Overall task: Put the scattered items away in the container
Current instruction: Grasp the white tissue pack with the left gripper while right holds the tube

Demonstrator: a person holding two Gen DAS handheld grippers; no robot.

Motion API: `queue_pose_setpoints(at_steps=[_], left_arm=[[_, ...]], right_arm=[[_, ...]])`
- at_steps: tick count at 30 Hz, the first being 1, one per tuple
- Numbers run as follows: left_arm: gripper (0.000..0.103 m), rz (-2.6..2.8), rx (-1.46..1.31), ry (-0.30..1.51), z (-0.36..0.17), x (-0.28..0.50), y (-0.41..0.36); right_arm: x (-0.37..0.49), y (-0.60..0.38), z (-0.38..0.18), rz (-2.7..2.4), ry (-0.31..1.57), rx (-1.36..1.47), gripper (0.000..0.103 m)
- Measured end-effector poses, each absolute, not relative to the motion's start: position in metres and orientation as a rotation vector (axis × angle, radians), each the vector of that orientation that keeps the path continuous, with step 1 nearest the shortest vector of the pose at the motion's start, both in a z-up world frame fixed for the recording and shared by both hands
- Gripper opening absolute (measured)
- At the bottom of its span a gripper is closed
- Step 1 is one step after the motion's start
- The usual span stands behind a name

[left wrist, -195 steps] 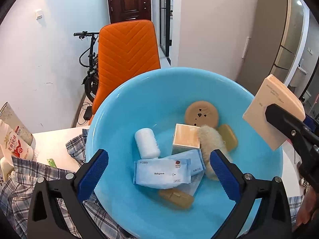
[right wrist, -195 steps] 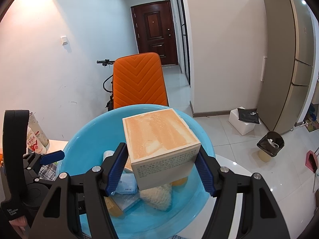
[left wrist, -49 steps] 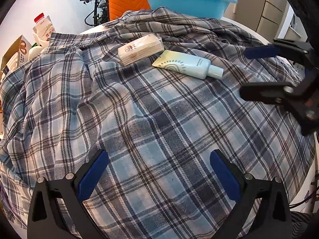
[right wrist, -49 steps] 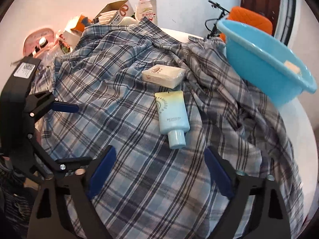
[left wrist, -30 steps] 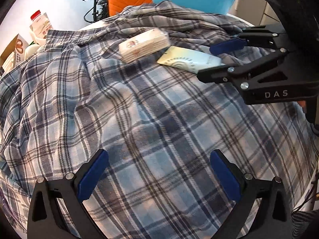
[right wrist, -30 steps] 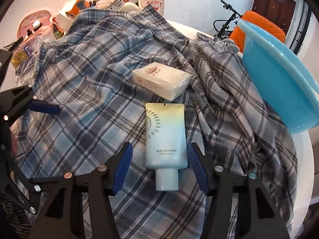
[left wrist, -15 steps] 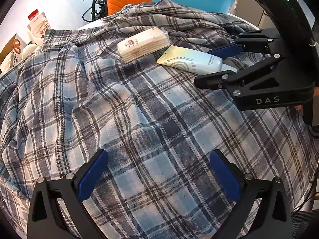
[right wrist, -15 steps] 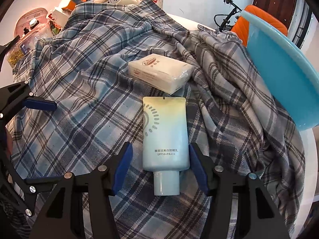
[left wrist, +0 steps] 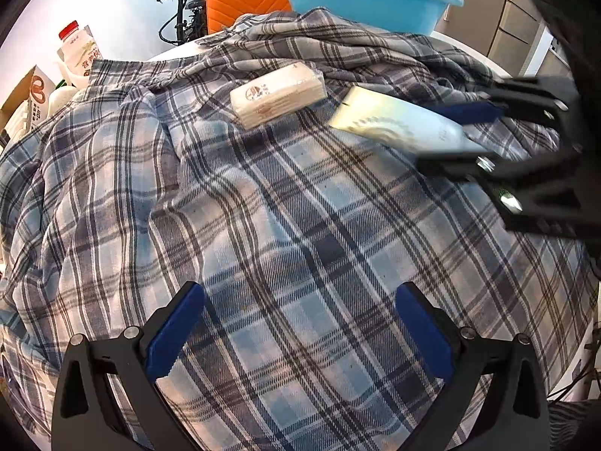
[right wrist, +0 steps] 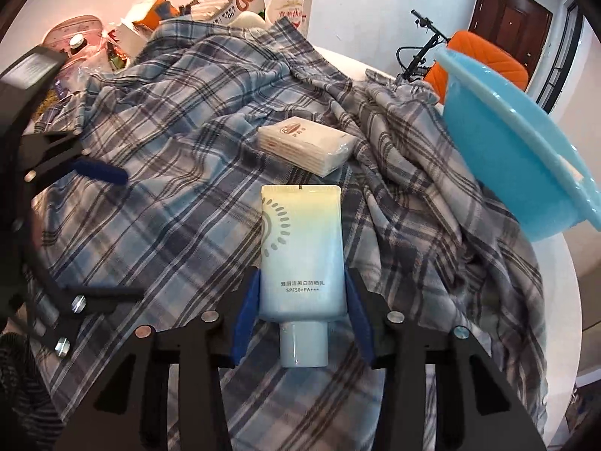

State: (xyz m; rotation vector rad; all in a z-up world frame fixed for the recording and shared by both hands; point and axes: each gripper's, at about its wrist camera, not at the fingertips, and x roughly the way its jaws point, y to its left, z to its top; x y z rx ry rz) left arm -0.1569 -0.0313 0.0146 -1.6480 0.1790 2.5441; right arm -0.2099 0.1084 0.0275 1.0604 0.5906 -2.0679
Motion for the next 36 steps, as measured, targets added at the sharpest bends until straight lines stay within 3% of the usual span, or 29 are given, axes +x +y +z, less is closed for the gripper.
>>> queue_pose_setpoints(at_steps=[18,28,34,36], left_arm=[[0.103,2.624,-1.603,0.048,0.045,-0.289,-0.038],[0.103,2.535,-1.772,-0.202,0.013,-0.328,-0.058],[0.102,2.518,-1.813,-0.118,-0.001,-0.328,-0.049],[0.096,2.538,-1.807,-0.094,0.000,-0.327,-0.046]], right_arm=[[-0.179,0.150,0.037,-2.156,0.519,1.017,0.044],[-0.183,0.152,0.036,-2.126,0.468,1.015,0.044],[-0.189,0.153,0.033,-2.127,0.458,1.029,0.044],[-0.189,0.153,0.032,-2.126,0.457,1.033,0.044]])
